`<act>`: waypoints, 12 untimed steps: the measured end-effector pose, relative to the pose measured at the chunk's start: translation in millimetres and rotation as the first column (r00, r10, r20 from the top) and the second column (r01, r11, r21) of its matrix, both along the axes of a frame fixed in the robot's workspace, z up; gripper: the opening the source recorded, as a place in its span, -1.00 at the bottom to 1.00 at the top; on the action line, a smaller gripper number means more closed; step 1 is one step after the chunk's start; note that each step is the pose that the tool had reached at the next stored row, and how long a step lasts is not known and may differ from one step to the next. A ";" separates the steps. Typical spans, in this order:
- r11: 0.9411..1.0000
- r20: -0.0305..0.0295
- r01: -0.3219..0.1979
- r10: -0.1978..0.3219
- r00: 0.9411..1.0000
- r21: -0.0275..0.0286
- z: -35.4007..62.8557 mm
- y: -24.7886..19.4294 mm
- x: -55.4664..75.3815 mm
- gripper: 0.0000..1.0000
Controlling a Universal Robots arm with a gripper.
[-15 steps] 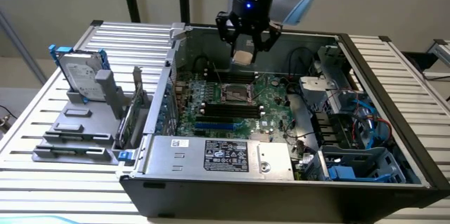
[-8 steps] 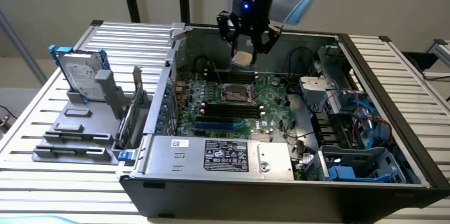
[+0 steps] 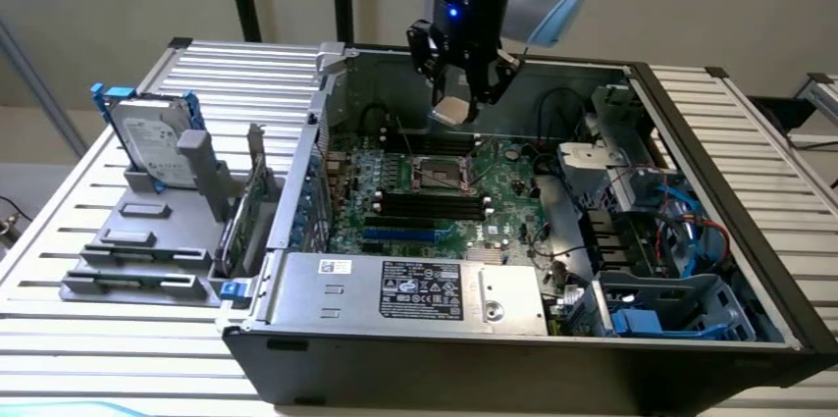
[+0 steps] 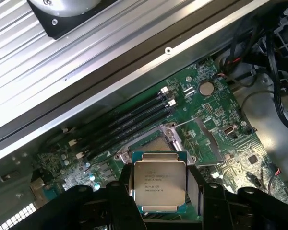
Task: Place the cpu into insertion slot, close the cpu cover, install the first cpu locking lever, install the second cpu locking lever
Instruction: 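Place the cpu into insertion slot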
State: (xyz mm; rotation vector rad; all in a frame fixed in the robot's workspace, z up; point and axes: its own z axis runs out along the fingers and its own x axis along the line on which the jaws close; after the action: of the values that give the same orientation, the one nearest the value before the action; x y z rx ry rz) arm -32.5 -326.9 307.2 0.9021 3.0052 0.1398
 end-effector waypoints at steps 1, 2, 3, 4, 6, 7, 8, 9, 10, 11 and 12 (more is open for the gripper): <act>1.000 0.000 0.018 -0.018 1.000 0.000 -0.3 0.0 0.0 0.09; 0.999 -0.001 0.035 -0.035 0.999 0.000 -0.5 0.0 0.0 0.09; 0.999 -0.001 0.052 -0.052 0.999 0.000 -0.8 0.0 0.0 0.09; 0.998 -0.002 0.070 -0.070 0.998 0.000 -1.1 0.0 0.0 0.09; 0.995 -0.003 0.104 -0.104 0.995 0.000 -1.8 0.0 0.0 0.09; 0.993 -0.004 0.122 -0.122 0.993 0.000 -2.2 0.0 0.0 0.09; 0.990 -0.005 0.138 -0.138 0.990 0.000 -2.7 0.0 0.0 0.09; 0.988 -0.007 0.154 -0.154 0.988 -0.001 -3.1 0.0 0.0 0.09; 0.985 -0.009 0.171 -0.171 0.985 -0.001 -3.7 0.0 0.0 0.09; 0.982 -0.011 0.187 -0.187 0.982 -0.001 -4.2 0.0 -0.1 0.09; 0.979 -0.013 0.202 -0.202 0.979 -0.002 -4.7 0.0 -0.1 0.09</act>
State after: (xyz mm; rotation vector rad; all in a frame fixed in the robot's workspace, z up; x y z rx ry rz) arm -32.6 -326.9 302.5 1.2047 2.9013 0.1325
